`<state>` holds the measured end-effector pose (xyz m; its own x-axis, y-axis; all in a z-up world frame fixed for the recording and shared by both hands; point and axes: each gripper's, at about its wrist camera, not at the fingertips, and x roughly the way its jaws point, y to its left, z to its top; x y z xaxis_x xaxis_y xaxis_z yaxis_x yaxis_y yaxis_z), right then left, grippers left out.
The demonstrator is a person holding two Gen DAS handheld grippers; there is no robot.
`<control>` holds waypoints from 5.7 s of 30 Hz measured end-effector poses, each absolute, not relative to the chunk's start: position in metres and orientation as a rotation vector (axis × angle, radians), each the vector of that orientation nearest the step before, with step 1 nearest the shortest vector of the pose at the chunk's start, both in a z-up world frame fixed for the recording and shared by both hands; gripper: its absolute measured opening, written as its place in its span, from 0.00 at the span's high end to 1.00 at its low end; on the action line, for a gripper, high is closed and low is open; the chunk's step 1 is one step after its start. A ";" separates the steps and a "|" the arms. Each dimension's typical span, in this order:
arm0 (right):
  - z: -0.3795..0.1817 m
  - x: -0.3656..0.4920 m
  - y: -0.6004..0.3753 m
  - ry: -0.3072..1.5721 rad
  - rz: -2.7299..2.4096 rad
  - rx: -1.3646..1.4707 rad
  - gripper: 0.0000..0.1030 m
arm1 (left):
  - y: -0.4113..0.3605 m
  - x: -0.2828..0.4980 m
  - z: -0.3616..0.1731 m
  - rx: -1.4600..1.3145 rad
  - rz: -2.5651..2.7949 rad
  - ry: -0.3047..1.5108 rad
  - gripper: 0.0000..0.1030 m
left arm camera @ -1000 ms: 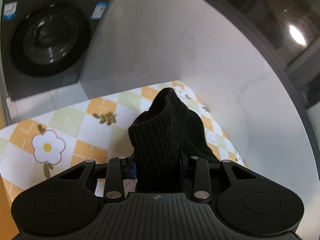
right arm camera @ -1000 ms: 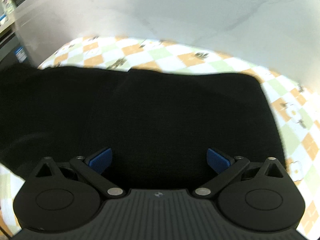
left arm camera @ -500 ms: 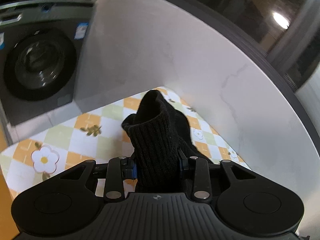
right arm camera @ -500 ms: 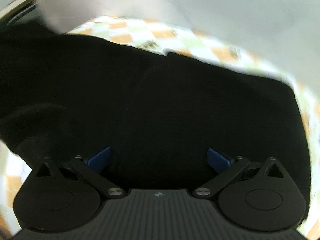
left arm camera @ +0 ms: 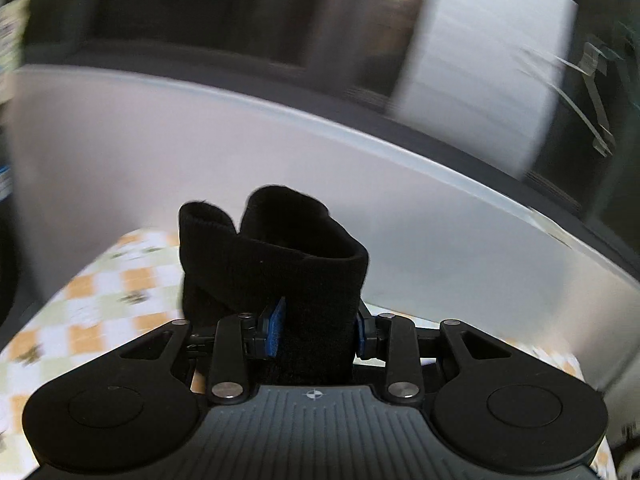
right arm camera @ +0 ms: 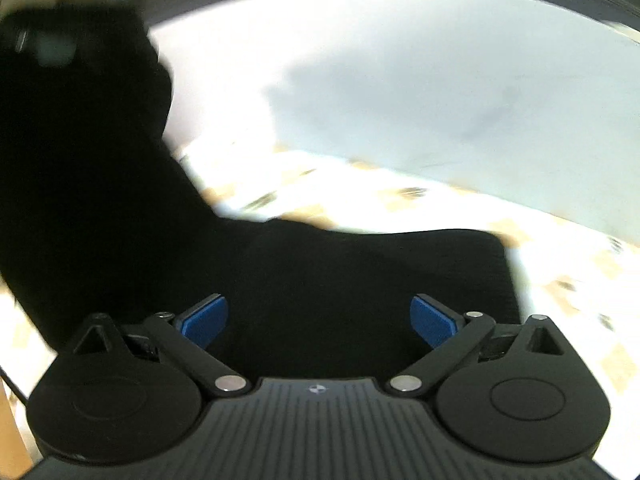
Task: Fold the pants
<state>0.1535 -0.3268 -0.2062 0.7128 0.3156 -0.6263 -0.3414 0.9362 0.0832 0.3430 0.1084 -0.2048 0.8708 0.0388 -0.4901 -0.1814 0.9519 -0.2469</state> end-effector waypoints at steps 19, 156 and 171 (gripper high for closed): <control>-0.204 0.132 -0.524 0.744 0.151 0.245 0.07 | -0.047 0.416 -0.336 -0.457 -0.371 0.807 0.51; -0.259 0.176 -0.412 0.857 0.176 0.183 0.00 | 0.037 0.355 -0.374 -0.337 -0.106 0.907 0.64; -0.281 0.170 -0.429 0.884 0.253 0.263 0.13 | 0.151 0.298 -0.355 -0.667 0.043 0.804 0.68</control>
